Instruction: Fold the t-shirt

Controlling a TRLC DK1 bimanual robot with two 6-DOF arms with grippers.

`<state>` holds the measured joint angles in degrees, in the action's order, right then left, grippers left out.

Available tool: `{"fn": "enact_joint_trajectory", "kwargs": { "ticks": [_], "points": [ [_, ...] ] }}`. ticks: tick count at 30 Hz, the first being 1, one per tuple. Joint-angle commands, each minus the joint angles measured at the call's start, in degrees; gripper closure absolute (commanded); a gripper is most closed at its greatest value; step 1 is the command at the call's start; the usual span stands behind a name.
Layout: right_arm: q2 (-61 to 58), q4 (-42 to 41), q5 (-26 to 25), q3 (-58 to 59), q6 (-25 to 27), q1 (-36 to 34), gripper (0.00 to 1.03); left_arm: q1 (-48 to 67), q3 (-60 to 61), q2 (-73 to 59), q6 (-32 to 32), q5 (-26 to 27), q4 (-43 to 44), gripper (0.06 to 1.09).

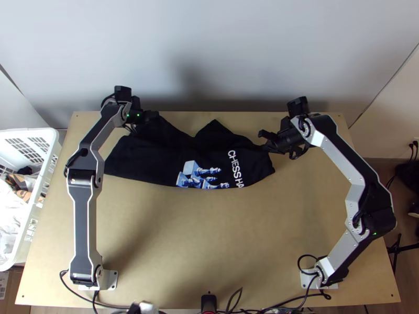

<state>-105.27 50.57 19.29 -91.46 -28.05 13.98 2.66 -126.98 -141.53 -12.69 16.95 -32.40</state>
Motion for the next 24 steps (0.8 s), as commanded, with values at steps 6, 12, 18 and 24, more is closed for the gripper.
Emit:
{"fn": "enact_joint_trajectory", "kwargs": {
  "ticks": [6,12,18,24],
  "points": [
    [9.39,-4.34,-1.71,-3.55,-0.25,-0.97,1.0,-1.07,0.15,21.92,-5.42,2.91,-4.42,1.05],
    [19.49,-12.51,-3.38,-3.37,-0.34,-1.67,1.0,-3.45,0.15,38.09,-12.1,6.6,-5.65,1.05],
    [26.88,-13.12,-3.29,-0.21,-1.21,-6.33,1.0,-9.6,0.15,44.94,-19.83,9.59,-7.06,1.05],
    [34.08,-13.39,-1.8,2.69,-1.3,-9.23,1.0,-14.52,0.06,46.7,-22.73,11.35,-11.37,1.05]
  ]
}}
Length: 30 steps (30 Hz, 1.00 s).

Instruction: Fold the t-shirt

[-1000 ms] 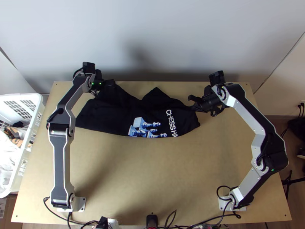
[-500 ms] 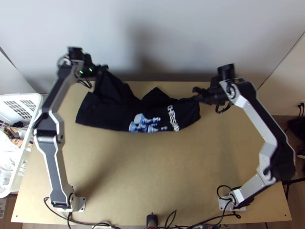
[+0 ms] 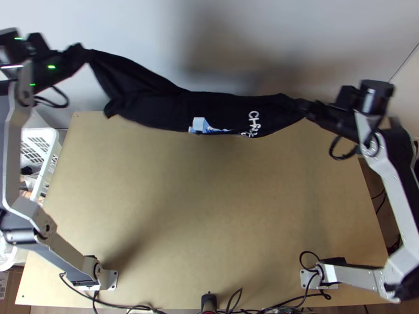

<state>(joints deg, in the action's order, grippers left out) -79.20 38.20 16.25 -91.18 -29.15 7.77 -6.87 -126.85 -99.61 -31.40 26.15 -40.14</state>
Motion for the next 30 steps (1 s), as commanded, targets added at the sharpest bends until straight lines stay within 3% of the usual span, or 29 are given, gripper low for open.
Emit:
{"fn": "enact_joint_trajectory", "kwargs": {
  "ticks": [1,3,9,13,18,22,30],
  "points": [
    [9.94,-1.28,3.44,2.41,-0.21,-3.46,1.0,-5.08,-0.07,5.83,-3.93,2.32,-4.6,1.05],
    [14.42,-4.62,8.1,3.81,-0.12,-4.17,1.0,-4.99,0.2,8.12,-3.76,4.26,-6.18,1.05],
    [27.34,-24.48,13.63,11.2,-5.66,-2.85,1.0,-3.58,0.99,15.5,-3.67,8.21,-7.32,1.05],
    [29.54,-26.42,13.81,11.37,-6.01,0.05,1.0,0.81,4.15,21.13,-3.14,9.36,-7.41,1.05],
    [24.79,-25.45,13.02,12.69,-11.9,-3.11,1.0,1.16,15.14,20.51,-2.79,8.92,-6.62,1.05],
    [24.88,-25.36,13.02,12.16,-11.99,-3.55,1.0,1.42,25.86,20.69,1.87,6.37,-6.09,1.05],
    [24.97,-24.92,13.37,13.39,-11.11,-4.43,1.0,3.62,34.3,31.15,5.29,6.46,-8.38,1.05]
  ]
}}
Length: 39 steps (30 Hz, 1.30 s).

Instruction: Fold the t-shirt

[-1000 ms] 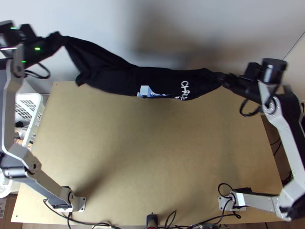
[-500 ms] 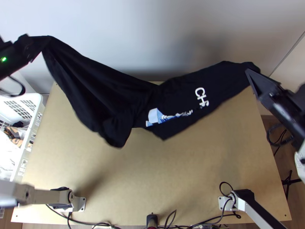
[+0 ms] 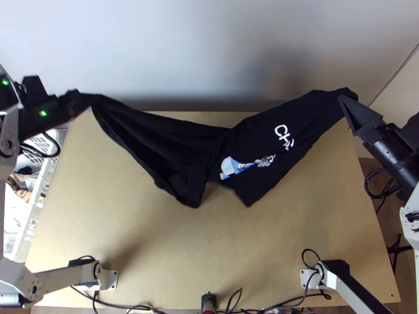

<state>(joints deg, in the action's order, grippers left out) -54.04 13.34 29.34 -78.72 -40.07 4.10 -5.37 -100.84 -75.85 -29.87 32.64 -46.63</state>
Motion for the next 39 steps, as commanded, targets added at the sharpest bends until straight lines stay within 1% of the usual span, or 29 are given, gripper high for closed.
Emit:
{"fn": "enact_joint_trajectory", "kwargs": {
  "ticks": [1,3,6,9,12,15,16,17,21,22,23,24,25,26,28,30,33,36,38,39],
  "points": [
    [-0.45,-0.07,0.28,0.93,-0.18,-0.76,1.0,2.47,9.69,9.15,5.35,0.23,-2.67,1.05],
    [-0.98,-0.07,0.28,1.2,-0.27,-0.67,1.0,3.52,14.18,11.96,8.07,0.32,-2.85,1.05],
    [-1.86,-0.16,0.28,1.37,-0.71,-0.23,1.0,3.17,23.05,11.96,8.42,-0.04,1.54,1.05],
    [-2.38,-0.16,0.28,1.55,-0.79,0.03,1.0,2.82,30.52,7.39,10.0,-1.0,8.31,1.05],
    [-2.65,-0.16,0.28,1.99,-0.71,0.12,1.0,2.82,31.32,-1.05,10.44,-1.62,14.82,1.05],
    [-3.0,-0.25,0.28,2.43,-0.27,-0.06,1.0,3.61,27.45,-10.45,10.18,-4.25,21.93,1.05],
    [-3.18,-0.25,0.28,2.52,-0.27,-0.23,1.0,3.87,25.08,-13.71,9.48,-4.87,23.69,1.05],
    [-3.35,-0.25,0.28,2.69,-0.18,-0.41,1.0,3.96,21.91,-17.75,8.25,-6.72,26.07,1.05],
    [-3.97,-0.25,0.28,3.83,-0.09,-0.58,1.0,3.34,1.87,-35.5,3.68,-12.08,28.17,1.05],
    [-4.14,-0.34,0.19,4.1,-0.18,-0.67,1.0,3.26,-3.93,-40.51,2.8,-12.43,27.82,1.05],
    [-4.32,-0.42,0.19,4.36,-0.18,-0.67,1.0,3.17,-8.94,-44.64,2.62,-12.69,27.38,0.92],
    [-4.49,-0.42,0.19,4.36,-0.35,-0.58,1.0,3.17,-11.84,-47.37,2.62,-12.6,26.94,0.57],
    [-4.58,-0.51,0.19,4.36,-0.53,-0.49,1.0,3.34,-13.51,-49.3,2.71,-12.52,27.21,0.13],
    [-4.67,-0.69,0.19,4.45,-0.71,-0.41,1.0,3.34,-15.0,-50.71,2.45,-12.87,27.21,0.11],
    [-4.85,-0.86,0.1,4.54,-0.88,-0.23,1.0,3.26,-15.09,-50.44,1.39,-14.71,26.24,0.1],
    [-4.85,-0.95,-0.08,5.07,-0.97,-0.23,1.0,3.34,-12.19,-45.96,2.45,-16.56,24.57,0.1],
    [-4.85,-1.13,-0.16,6.38,-0.97,-0.23,1.0,3.34,-5.51,-35.94,6.49,-20.07,24.66,0.1],
    [-4.67,-1.3,-0.16,7.97,-0.97,0.47,1.0,3.08,-2.43,-27.59,9.65,-19.9,23.69,0.1],
    [-4.67,-1.3,-0.51,8.76,-0.88,1.7,1.0,3.61,-1.73,-22.67,13.87,-18.76,18.59,0.1],
    [-4.85,-1.3,-0.78,8.84,-0.88,1.97,1.0,4.49,-1.64,-20.39,16.77,-18.14,14.11,0.1]
  ]
}}
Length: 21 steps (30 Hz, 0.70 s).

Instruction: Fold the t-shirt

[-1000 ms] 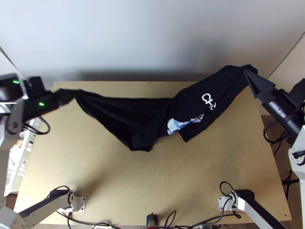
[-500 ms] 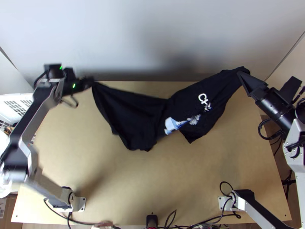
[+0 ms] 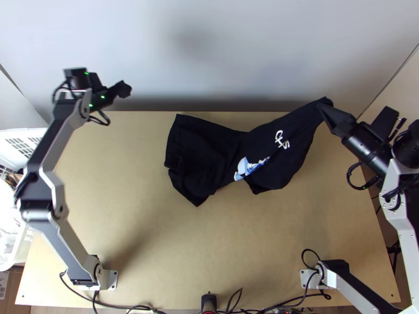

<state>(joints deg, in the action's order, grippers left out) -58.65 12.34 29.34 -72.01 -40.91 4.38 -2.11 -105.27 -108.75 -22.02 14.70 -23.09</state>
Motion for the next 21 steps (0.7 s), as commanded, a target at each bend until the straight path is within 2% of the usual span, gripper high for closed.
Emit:
{"fn": "enact_joint_trajectory", "kwargs": {
  "ticks": [1,5,8,9,11,15,17,19,21],
  "points": [
    [-0.5,-0.3,-0.95,2.22,-0.05,2.03,1.0,2.81,3.06,14.35,12.44,0.86,-14.26,0.1],
    [-1.99,-0.47,-2.1,2.49,-0.05,2.74,1.0,9.58,11.67,23.58,24.04,2.18,-23.75,0.1],
    [-2.78,-0.74,-2.45,3.1,-0.05,2.74,1.0,13.18,23.45,30.79,28.96,7.19,-24.72,0.1],
    [-2.87,-0.74,-2.45,3.19,-0.05,2.74,1.0,15.12,26.35,32.37,29.58,7.27,-26.3,0.11],
    [-3.05,-0.74,-2.89,3.45,-0.14,2.65,1.0,19.42,27.84,32.72,29.84,7.27,-34.04,0.11],
    [-3.05,-0.47,-3.24,3.72,-0.14,2.3,1.0,24.26,27.84,28.59,25.89,10.17,-44.23,0.11],
    [-3.05,-0.47,-3.59,3.98,-0.14,2.12,1.0,25.31,29.25,27.98,22.55,13.69,-44.14,0.11],
    [-3.05,-0.47,-3.94,4.6,-0.14,2.03,1.0,26.63,31.09,28.07,17.8,17.56,-40.1,0.11],
    [-3.05,-0.39,-4.21,5.12,-0.4,1.95,1.0,29.44,34.08,27.98,12.35,17.82,-35.09,0.11]
  ]
}}
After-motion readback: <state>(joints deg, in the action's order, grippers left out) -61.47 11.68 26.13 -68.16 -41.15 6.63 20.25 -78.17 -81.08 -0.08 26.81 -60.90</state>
